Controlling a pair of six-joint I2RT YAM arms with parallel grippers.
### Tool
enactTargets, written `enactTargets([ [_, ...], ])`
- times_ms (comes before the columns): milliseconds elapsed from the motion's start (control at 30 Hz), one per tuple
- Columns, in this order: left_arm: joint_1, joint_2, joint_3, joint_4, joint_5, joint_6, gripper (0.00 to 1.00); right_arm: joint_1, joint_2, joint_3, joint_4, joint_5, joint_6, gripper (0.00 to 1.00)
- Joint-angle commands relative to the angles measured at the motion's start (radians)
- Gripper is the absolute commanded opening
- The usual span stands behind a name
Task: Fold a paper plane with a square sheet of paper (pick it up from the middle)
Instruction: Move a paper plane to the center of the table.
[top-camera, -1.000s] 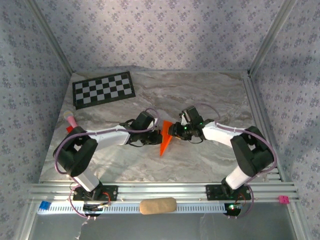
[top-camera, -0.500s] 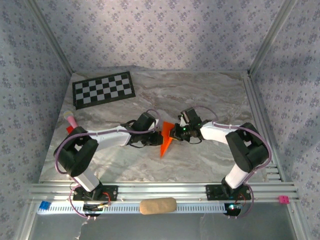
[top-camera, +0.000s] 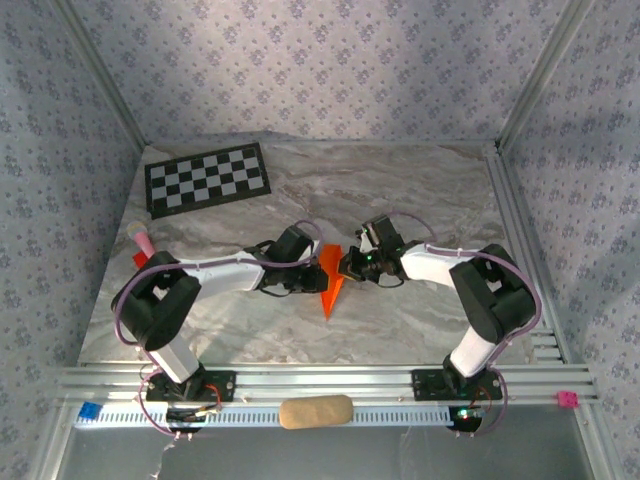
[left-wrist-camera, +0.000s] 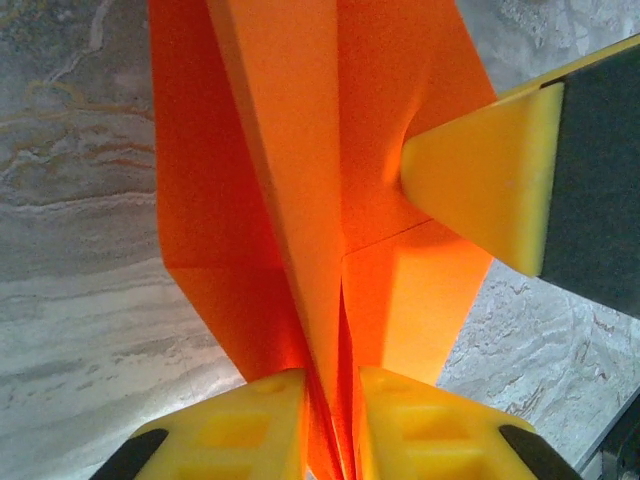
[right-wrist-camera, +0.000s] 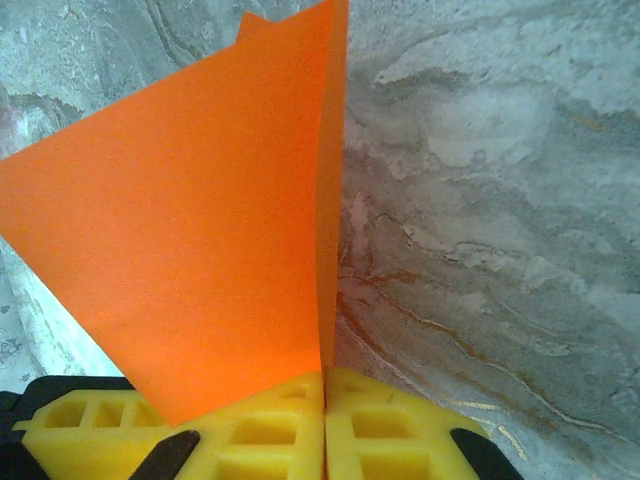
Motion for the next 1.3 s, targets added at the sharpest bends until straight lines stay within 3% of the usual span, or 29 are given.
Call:
enactTargets([
  [0,-0.007,0.025,0.028,0.005,0.004,-0.005,0.22,-0.006,0.018,-0.013,0.011,-0.023,0.018,0.08],
  [600,-0.02,0.053,0.031,0.045,0.016,-0.036,0.28,-0.018,0.024,-0.041,0.051,-0.039,0.049,0.08],
  [1267,-0.046,0.1,0.067,0.019,0.007,-0.037,0.22,-0.027,0.028,-0.059,0.082,-0.058,0.068,0.08],
])
